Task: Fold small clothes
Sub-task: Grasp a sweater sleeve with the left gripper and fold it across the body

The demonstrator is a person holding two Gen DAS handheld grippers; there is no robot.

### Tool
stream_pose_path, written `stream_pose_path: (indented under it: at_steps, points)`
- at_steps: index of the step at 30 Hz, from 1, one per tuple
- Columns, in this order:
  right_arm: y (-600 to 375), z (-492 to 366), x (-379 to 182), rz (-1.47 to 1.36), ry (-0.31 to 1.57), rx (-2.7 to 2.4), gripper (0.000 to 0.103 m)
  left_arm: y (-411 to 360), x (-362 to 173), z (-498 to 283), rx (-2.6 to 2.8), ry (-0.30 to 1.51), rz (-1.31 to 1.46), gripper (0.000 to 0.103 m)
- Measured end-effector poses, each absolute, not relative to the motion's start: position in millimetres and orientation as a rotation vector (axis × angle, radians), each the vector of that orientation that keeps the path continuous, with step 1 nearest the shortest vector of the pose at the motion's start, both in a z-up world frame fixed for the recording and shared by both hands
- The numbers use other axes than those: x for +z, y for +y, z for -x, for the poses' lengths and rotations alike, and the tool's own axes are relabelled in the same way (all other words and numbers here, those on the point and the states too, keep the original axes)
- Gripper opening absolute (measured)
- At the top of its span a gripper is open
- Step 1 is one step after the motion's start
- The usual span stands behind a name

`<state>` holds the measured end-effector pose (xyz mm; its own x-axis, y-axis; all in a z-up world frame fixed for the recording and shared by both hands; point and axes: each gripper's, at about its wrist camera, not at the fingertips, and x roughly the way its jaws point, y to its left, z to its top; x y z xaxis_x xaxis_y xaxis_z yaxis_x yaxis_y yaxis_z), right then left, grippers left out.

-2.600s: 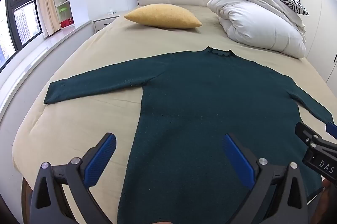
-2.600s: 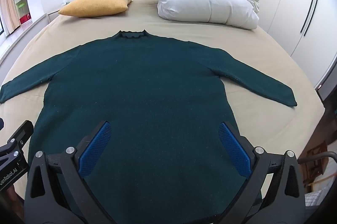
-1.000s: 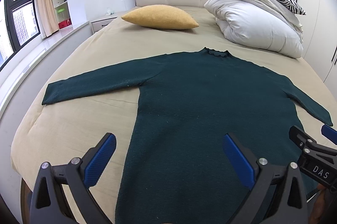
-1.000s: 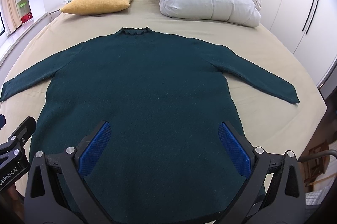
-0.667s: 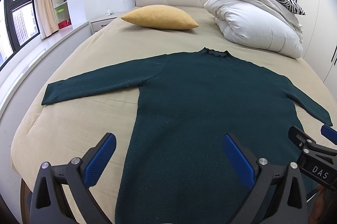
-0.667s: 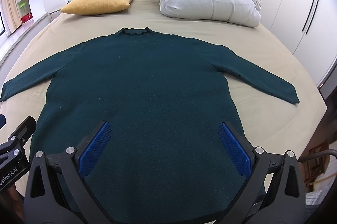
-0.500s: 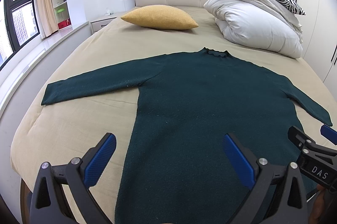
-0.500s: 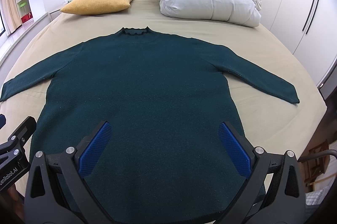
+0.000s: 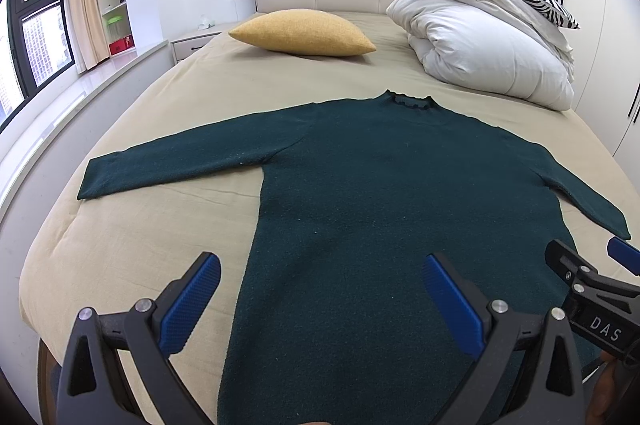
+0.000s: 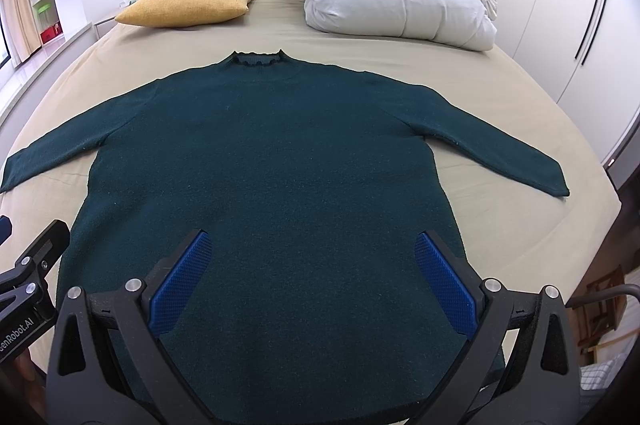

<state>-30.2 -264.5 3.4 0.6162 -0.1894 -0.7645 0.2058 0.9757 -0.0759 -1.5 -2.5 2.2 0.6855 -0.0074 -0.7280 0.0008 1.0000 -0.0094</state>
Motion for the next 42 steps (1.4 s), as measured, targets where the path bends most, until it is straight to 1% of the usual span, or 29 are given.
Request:
stream_pose_path:
  at_steps: [18,20,27,29,34,40,42]
  points:
    - [-263.2,28.0,2.5,-0.017,0.886,-0.220,0.103,-1.7,1.8,1.3,-0.009,0.815,0.012,0.103]
    - [-263.1,28.0,2.4,-0.017,0.886,-0.221,0.103,-14.3,-0.6,-8.5,-0.009,0.821,0.018,0.103]
    - [-265.5,25.8,1.7,-0.028,0.887,-0.212,0.103,-12.9,-5.7,-12.3,-0.064,0.833,0.095,0.103]
    - [-266.2,24.6,1.6,-0.043,0.884,-0.196,0.103,4.4,-8.3,-19.0,-0.109,0.847,0.158,0.103]
    - [-269.7,20.3,8.1,-0.093,0.819,-0.137,0.103,75.9,-23.6,-44.7,-0.180,0.902,0.411,0.103]
    - [-271.3,5.5,18.9,-0.165,0.736,-0.089,0.103,151.5,-47.3,-61.7,-0.020,0.959,0.476,0.103]
    - [-271.8,-0.3,21.3,-0.182,0.705,-0.078,0.103,185.9,-50.7,-63.8,0.050,0.933,0.539,0.103]
